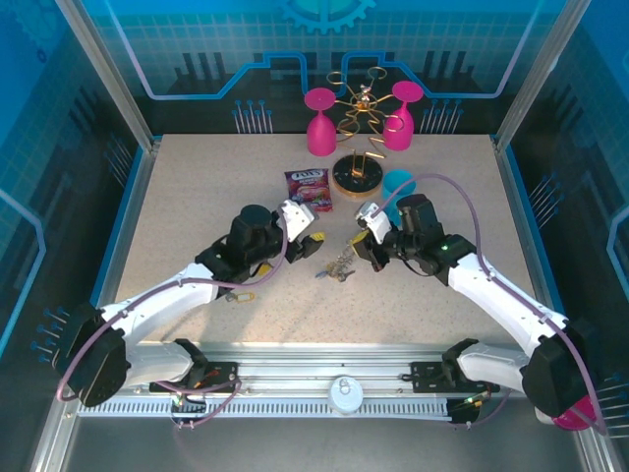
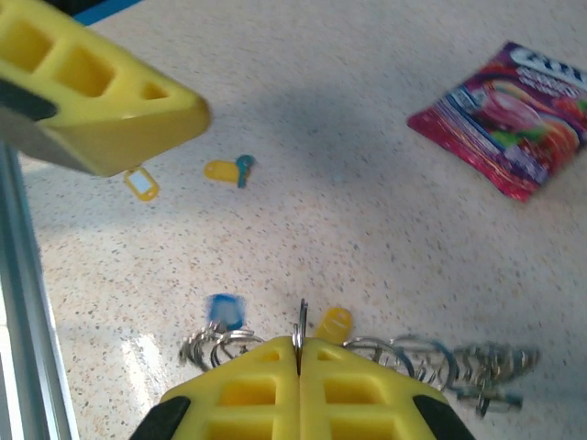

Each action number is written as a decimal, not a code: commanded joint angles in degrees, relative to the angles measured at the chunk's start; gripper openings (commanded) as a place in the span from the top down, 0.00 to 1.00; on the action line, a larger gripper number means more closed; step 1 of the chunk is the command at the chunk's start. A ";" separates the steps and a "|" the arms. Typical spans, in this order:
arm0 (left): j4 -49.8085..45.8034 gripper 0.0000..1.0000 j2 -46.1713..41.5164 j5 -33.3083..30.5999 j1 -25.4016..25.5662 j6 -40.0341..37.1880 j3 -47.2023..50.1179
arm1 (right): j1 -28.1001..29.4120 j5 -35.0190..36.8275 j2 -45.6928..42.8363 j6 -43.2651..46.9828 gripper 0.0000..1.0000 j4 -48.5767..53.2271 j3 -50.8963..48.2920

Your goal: Put the keys on the keyring

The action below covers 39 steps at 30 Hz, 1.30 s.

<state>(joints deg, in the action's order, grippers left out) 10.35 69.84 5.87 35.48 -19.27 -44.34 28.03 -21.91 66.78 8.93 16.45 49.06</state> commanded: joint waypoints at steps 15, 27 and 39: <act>-0.24 0.56 5.68 24.22 -1.39 -11.24 1.98 | -0.02 -10.06 2.02 7.38 1.00 -5.90 -2.68; 12.84 0.64 7.67 28.01 -1.30 -5.35 9.39 | 1.92 -14.68 2.82 9.73 1.00 -4.78 -2.34; 13.07 0.68 7.79 28.90 -1.33 -5.78 10.06 | 3.41 -13.54 3.71 11.54 1.00 -3.31 -1.97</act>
<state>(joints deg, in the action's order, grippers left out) 21.61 77.62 32.45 34.33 -25.41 -35.16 30.70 -34.81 70.54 18.96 13.08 46.48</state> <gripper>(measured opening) 0.317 0.054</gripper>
